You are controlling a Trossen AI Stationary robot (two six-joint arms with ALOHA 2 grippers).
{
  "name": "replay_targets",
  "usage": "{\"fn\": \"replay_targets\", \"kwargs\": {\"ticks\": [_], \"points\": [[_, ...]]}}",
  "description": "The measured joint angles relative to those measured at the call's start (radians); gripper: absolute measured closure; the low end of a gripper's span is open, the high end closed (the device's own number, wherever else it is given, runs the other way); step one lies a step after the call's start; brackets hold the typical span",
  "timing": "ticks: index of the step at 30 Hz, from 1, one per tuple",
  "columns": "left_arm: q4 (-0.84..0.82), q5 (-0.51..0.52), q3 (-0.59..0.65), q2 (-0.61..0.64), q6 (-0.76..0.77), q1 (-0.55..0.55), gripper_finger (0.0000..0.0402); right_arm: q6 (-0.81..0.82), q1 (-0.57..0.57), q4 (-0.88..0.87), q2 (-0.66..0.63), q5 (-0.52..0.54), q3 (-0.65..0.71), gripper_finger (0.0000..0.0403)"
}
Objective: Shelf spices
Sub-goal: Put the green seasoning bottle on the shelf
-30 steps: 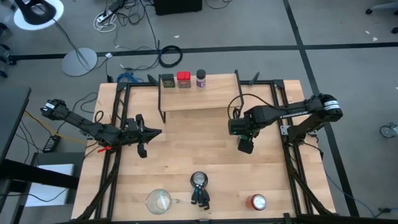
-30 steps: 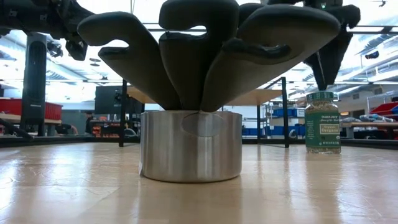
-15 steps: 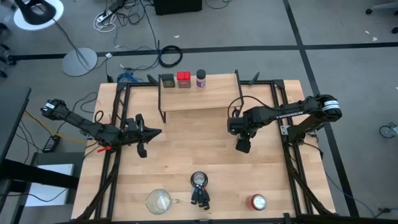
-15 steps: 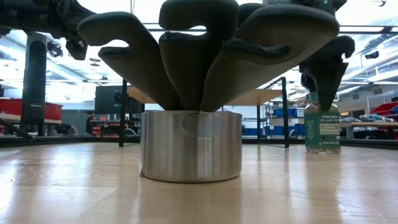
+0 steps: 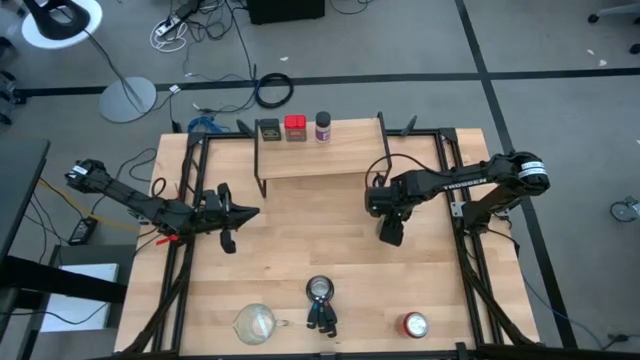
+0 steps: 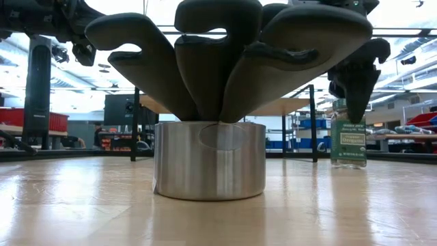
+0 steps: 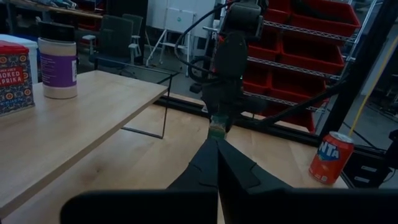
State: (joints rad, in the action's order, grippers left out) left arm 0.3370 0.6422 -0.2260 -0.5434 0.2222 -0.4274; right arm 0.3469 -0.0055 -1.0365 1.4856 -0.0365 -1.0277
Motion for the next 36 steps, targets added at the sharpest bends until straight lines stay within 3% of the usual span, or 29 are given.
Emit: {"fn": "replay_targets", "kwargs": {"ticks": [11,24,36], "points": [[0.0,0.0,0.0,0.0,0.0,0.0,0.04,-0.054,0.003,-0.085,0.001,-0.001,-0.223,0.0206],[0.003,0.0,0.0,0.0,0.0,0.0,0.04,-0.235,-0.083,-0.269,0.019,0.221,-0.681,0.0206],[0.008,0.001,0.0,0.0,0.0,0.0,0.04,-0.486,-0.287,-0.541,0.372,0.244,-1.195,0.0206]]}}
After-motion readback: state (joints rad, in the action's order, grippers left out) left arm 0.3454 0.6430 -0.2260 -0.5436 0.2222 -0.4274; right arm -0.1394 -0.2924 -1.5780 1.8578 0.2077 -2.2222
